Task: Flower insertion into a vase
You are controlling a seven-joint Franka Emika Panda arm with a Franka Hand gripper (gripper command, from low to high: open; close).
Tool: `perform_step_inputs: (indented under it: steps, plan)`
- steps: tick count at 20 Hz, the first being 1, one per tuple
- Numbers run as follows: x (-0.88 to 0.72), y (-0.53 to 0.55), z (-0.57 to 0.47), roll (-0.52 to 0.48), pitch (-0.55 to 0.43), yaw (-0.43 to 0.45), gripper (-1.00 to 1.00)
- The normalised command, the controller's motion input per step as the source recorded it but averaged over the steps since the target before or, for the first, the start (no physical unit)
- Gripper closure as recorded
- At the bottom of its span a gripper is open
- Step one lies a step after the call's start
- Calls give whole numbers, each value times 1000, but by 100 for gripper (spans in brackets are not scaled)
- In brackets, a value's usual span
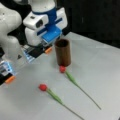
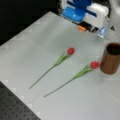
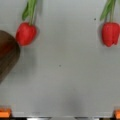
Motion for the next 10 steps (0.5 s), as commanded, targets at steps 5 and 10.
perform_step_inputs:
  steps: [5, 10]
  plan:
    - [96, 12, -34, 55, 130, 126, -100]
    - [361, 75, -141, 110, 97, 89, -100]
